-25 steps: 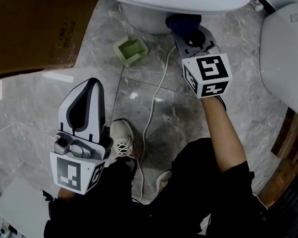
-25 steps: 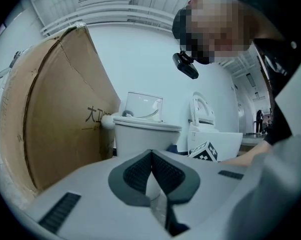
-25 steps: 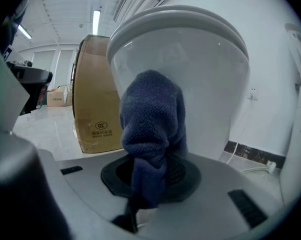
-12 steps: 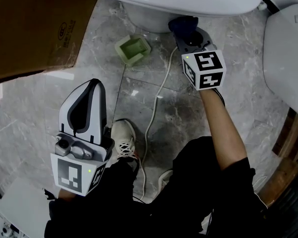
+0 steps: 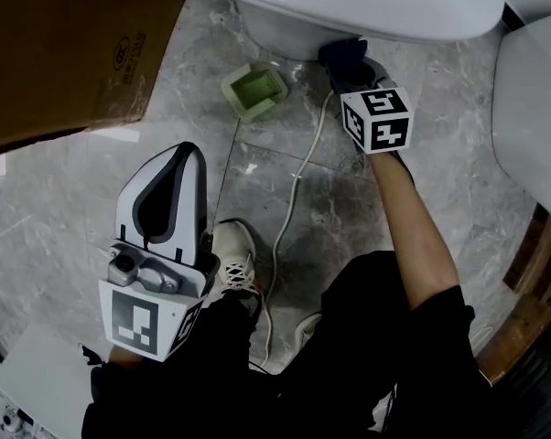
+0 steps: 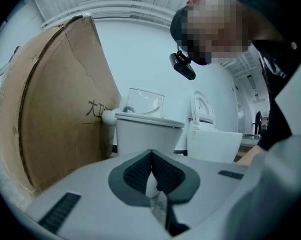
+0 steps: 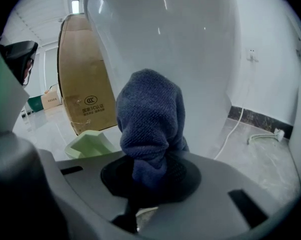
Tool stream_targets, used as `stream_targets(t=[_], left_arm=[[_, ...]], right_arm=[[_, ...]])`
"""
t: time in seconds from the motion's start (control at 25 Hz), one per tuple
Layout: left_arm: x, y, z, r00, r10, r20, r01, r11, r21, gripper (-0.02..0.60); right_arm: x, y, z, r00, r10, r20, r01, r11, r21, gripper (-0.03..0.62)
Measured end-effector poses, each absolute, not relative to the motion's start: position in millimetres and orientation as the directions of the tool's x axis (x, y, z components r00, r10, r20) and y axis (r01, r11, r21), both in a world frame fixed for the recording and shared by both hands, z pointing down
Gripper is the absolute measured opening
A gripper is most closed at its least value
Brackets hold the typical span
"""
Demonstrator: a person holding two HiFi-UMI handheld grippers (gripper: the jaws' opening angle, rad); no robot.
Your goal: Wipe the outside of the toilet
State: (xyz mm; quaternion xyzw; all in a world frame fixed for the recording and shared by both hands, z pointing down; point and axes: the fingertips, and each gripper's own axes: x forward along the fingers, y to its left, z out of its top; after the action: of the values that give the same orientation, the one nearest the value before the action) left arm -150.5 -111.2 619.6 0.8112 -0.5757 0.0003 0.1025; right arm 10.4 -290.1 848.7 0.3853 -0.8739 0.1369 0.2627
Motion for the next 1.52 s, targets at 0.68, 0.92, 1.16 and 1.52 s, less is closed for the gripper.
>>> stream_targets(t=[0.68,0.92,1.16,1.52], left_arm=[[-153,-112,621,0.342,-0.932,0.121,-0.93,-0.317,0.186,-0.002],[-150,-110,615,0.344,-0.933,0.102,-0.928,-0.321,0.189,-0.002],[-139,-105,608,0.351,-0.932,0.089,-0.926,-0.331,0.179,-0.002],[-116,-94,595,0.369,-0.927,0.066,-0.922,-0.356,0.15,-0.002]], right_arm=[[9,-291,929,-0.517,-0.43,0.74,-0.761,0.627,-0.167,0.069],[12,-283,927,-0.52,-0.421,0.743,-0.754,0.635,-0.168,0.067],[20,-263,894,-0.559,-0.461,0.689,-0.732,0.665,-0.149,0.066],[37,-242,771,-0.659,-0.574,0.487,-0.689,0.72,-0.084,0.066]])
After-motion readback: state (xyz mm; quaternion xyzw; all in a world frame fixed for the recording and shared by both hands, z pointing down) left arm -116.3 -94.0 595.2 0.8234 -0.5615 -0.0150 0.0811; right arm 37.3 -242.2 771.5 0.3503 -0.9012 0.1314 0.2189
